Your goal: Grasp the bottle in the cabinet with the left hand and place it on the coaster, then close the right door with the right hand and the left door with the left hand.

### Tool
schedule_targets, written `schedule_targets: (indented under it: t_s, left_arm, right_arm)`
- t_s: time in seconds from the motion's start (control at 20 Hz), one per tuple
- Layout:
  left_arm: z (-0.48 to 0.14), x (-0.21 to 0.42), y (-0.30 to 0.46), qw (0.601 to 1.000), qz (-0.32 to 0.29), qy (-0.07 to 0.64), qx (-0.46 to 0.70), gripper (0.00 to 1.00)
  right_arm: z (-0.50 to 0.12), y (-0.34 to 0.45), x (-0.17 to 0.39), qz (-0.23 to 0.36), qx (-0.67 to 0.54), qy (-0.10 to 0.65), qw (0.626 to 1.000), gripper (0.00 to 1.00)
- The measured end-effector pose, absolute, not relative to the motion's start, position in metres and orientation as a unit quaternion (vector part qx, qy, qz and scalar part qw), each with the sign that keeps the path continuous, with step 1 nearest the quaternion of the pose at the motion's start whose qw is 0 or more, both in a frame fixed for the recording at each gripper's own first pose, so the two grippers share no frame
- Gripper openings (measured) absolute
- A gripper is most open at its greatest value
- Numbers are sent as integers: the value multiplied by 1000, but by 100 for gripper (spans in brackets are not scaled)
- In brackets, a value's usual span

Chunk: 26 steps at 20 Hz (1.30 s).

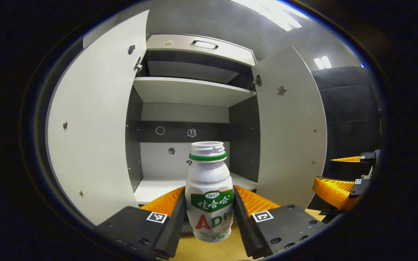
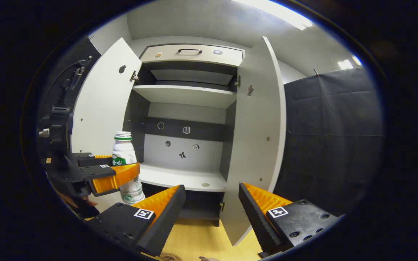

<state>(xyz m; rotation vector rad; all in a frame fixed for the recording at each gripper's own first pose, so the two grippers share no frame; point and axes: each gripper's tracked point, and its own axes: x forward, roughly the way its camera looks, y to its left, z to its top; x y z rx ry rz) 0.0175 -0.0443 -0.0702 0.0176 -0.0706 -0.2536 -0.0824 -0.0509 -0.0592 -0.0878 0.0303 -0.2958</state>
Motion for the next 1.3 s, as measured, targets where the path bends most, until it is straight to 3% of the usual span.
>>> schedule_targets:
  t_s: [0.35, 0.75, 0.95, 1.3]
  left_arm:
    - [-171, -22, -62, 994, -109, -20, -12, 70]
    - [-299, -61, -97, 996, -62, -13, 65, 71]
    - [-343, -69, -118, 997, -58, -2, 47, 71]
    - [-390, -76, -125, 996, -58, 10, 60, 71]
  right_arm:
    - [-109, -84, -103, -185, -57, 47, 980, 98]
    - [-180, -89, -109, -139, -48, 80, 986, 98]
    - [-202, -100, -117, -131, -96, 77, 984, 98]
    - [-237, -118, -125, -137, -74, 97, 983, 98]
